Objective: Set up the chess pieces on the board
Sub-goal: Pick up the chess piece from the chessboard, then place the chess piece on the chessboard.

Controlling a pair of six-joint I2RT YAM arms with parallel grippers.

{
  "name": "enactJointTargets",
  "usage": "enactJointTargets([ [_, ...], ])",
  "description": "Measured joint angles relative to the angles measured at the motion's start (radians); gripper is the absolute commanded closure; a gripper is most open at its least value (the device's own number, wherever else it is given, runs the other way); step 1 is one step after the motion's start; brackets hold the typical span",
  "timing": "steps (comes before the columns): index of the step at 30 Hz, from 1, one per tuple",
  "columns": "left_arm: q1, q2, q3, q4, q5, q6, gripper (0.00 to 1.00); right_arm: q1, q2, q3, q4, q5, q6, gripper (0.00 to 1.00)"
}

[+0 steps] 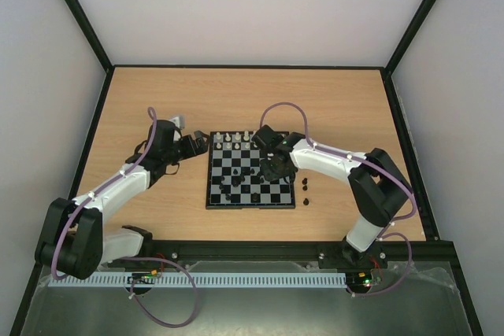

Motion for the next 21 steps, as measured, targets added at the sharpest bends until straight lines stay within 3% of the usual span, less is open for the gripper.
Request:
enactJointTargets([
  [21,0.0,0.0,0.0,-0.002,-0.002,0.0,0.01,0.153,-0.116,-0.039,-0.08,-0.055,0.037,0.99],
])
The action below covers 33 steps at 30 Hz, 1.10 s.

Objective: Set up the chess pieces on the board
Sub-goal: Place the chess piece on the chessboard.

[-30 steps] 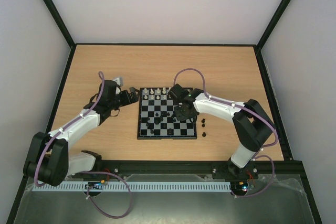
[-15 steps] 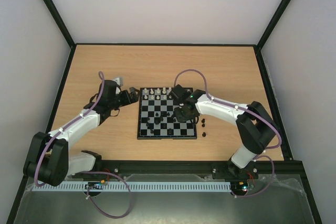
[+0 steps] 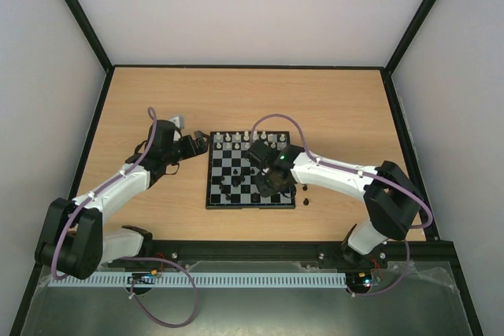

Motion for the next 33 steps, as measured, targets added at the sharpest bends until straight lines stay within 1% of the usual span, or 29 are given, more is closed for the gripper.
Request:
enactJointTargets([
  [19,-0.001,0.0,0.0,0.0,0.0,0.0,0.0,0.063,0.063,0.002,-0.004,-0.007,0.02,0.98],
  [20,-0.001,0.0,0.0,0.0,0.0,0.0,0.0,0.064,0.066,0.002,-0.004,-0.008,0.021,0.96],
  [22,-0.001,0.0,0.0,0.0,0.0,0.0,0.0,0.066,0.069,0.003,-0.004,-0.007,0.023,0.89],
  [25,-0.002,0.0,0.0,0.0,0.0,0.0,0.01,0.067,0.071,0.007,-0.004,-0.008,0.023,0.81],
  [27,-0.002,0.0,0.0,0.0,0.0,0.0,0.01,0.069,0.071,0.008,-0.004,-0.008,0.024,0.78],
  [32,-0.002,0.0,0.0,0.0,0.0,0.0,0.01,0.071,0.071,0.029,-0.013,-0.009,0.026,0.67],
  [33,-0.002,0.0,0.0,0.0,0.0,0.0,0.0,0.071,0.071,0.037,-0.017,-0.009,0.026,0.66],
])
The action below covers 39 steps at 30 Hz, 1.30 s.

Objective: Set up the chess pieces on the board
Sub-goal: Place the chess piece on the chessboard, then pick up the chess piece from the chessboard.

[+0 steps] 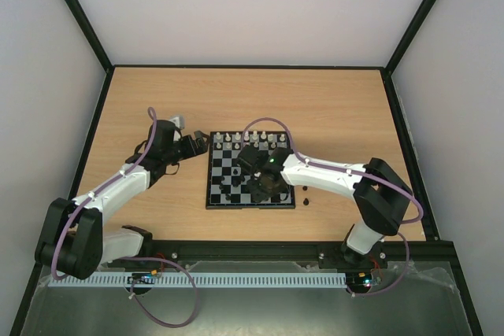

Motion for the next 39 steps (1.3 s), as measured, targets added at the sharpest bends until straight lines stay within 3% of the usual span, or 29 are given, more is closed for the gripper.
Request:
enactJointTargets([
  [15,0.0,0.0,0.0,0.0,0.0,0.0,0.01,-0.001,0.047,0.267,-0.033,0.066,-0.033,0.64],
  [25,0.0,0.0,0.0,0.0,-0.004,0.0,0.0,-0.023,0.194,0.315,-0.023,0.04,-0.074,0.69],
  [39,0.0,0.0,0.0,0.0,-0.015,0.004,0.01,-0.053,0.247,0.318,0.004,-0.005,-0.101,0.75],
])
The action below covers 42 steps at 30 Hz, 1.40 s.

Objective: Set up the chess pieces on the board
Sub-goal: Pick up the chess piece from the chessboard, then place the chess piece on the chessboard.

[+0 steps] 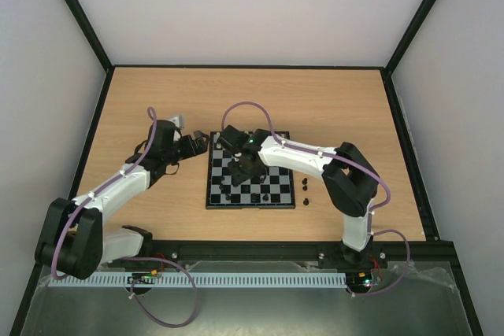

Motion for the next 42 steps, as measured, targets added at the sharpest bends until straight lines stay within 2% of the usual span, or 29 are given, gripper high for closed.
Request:
enactJointTargets([
  [4,0.0,0.0,0.0,0.0,-0.001,0.003,0.0,0.0,0.013,0.0,0.012,-0.009,-0.01,0.9],
  [7,0.0,0.0,0.0,0.0,-0.002,0.003,0.0,-0.002,0.015,0.0,0.014,-0.012,-0.015,0.95],
  [15,0.0,0.0,0.0,0.0,-0.005,0.004,0.01,-0.003,0.003,0.0,0.01,-0.003,-0.017,0.97],
  [26,0.0,0.0,0.0,0.0,-0.008,0.004,0.0,0.026,-0.197,-0.039,-0.026,-0.01,-0.015,0.97],
  [32,0.0,0.0,0.0,0.0,-0.011,0.004,0.0,0.078,-0.2,-0.114,-0.045,-0.031,-0.003,0.97],
  [42,0.0,0.0,0.0,-0.001,-0.011,0.006,0.01,0.11,-0.198,-0.137,-0.044,-0.035,0.013,0.97],
])
